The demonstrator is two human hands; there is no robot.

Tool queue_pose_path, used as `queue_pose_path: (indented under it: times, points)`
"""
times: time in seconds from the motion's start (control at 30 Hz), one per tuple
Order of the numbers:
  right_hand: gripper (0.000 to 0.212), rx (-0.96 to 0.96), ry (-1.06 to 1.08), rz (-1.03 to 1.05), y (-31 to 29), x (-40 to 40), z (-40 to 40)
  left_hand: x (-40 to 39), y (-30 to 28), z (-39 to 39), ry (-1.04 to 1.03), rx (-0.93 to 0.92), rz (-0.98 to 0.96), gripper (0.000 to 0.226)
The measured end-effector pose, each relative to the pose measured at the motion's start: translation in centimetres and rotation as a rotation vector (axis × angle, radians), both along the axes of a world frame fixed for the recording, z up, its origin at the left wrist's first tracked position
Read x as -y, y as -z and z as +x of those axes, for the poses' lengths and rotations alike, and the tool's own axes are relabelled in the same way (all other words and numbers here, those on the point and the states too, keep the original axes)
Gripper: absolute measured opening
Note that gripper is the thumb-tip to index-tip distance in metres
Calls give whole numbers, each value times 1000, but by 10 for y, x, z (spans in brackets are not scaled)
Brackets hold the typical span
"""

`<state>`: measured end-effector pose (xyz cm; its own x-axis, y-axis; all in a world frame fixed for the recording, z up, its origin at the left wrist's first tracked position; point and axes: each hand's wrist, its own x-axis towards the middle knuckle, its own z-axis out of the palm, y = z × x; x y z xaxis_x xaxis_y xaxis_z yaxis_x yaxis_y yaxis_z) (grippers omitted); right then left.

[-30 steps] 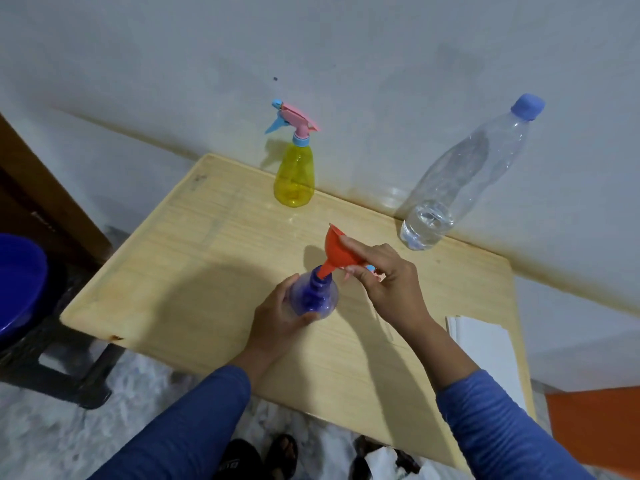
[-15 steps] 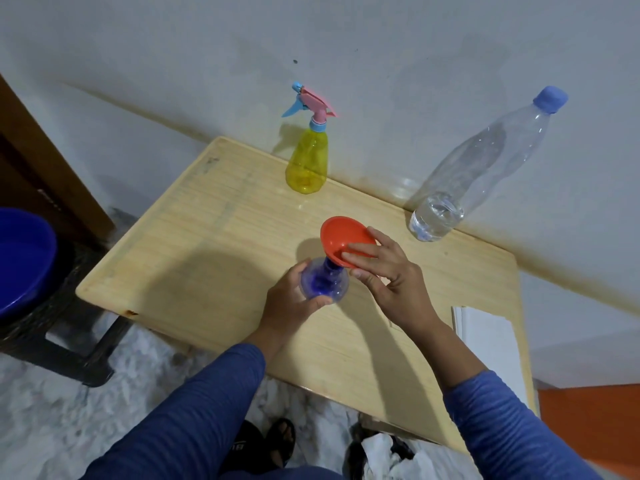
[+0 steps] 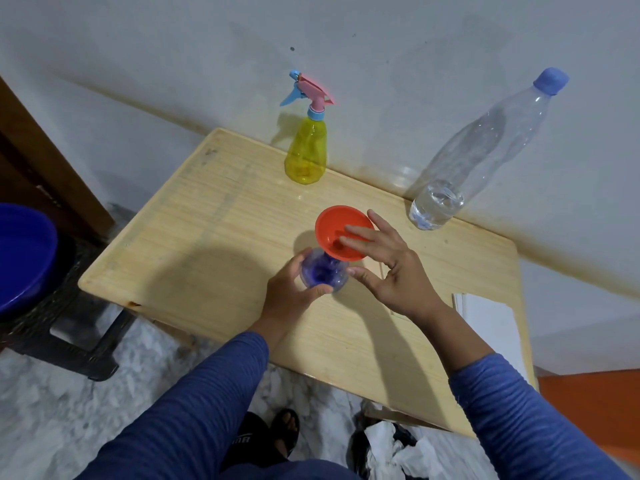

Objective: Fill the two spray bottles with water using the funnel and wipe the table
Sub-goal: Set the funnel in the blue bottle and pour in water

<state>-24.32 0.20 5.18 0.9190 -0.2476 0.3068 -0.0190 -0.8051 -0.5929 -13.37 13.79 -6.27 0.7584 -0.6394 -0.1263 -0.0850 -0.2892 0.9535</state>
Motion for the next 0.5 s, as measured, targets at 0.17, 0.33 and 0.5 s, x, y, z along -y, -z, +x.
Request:
queue_pose_path:
  times: [0.17,0.33,0.5]
  points:
    - [43,83,209,116,-11,-4,-7,-1,5,4,50,-83,-1,98]
    - [40,-148,469,102,-19,13,-7,-10,-6,21,166,35,137,92]
    - [50,-555,531,-18,-32,34,2,-13,-40,67,356,324,482,69]
